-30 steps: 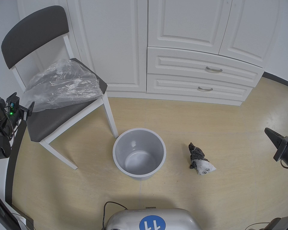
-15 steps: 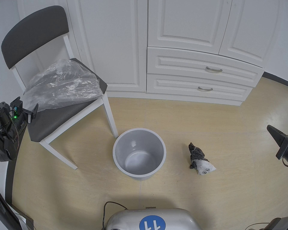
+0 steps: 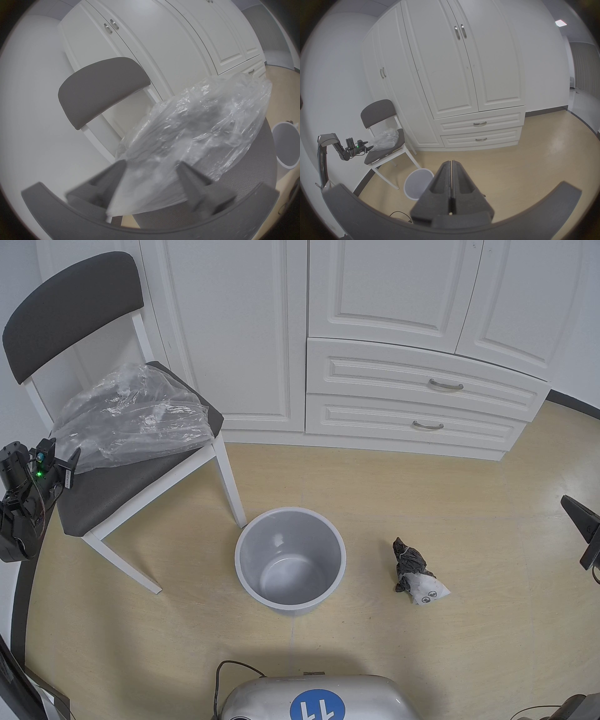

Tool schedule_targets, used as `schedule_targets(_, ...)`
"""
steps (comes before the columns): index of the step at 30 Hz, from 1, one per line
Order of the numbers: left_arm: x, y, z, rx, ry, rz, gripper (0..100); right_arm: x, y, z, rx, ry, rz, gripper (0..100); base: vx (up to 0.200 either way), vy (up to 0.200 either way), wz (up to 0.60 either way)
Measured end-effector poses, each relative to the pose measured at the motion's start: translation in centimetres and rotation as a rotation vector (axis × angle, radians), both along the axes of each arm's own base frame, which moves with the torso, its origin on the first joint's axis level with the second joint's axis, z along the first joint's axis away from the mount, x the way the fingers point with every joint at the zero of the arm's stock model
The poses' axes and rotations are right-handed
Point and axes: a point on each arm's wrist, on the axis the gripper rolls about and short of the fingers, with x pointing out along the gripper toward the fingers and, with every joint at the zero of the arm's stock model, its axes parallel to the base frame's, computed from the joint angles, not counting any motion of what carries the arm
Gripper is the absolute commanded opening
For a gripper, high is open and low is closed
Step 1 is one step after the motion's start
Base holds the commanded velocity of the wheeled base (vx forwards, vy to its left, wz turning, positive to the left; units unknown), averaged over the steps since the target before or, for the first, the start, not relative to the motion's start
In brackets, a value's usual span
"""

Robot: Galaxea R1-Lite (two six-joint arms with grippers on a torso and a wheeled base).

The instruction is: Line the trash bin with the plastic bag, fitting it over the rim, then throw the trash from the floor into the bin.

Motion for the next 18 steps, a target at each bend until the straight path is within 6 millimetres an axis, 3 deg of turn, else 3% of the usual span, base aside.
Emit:
schedule_targets(9,-0.5,-1.0,0.1,-0.022,-0.045,-0.033,0,-0.1,0.0,0.1,0.0,-0.005,0.001,0,0.0,0.0,0.0)
schedule_targets(18,-2.3,-4.5,0.4,-0.044,-0.059,-0.131,0,-0.3,0.1,0.0,-0.002,-0.008,0.011,0,0.0,0.0,0.0)
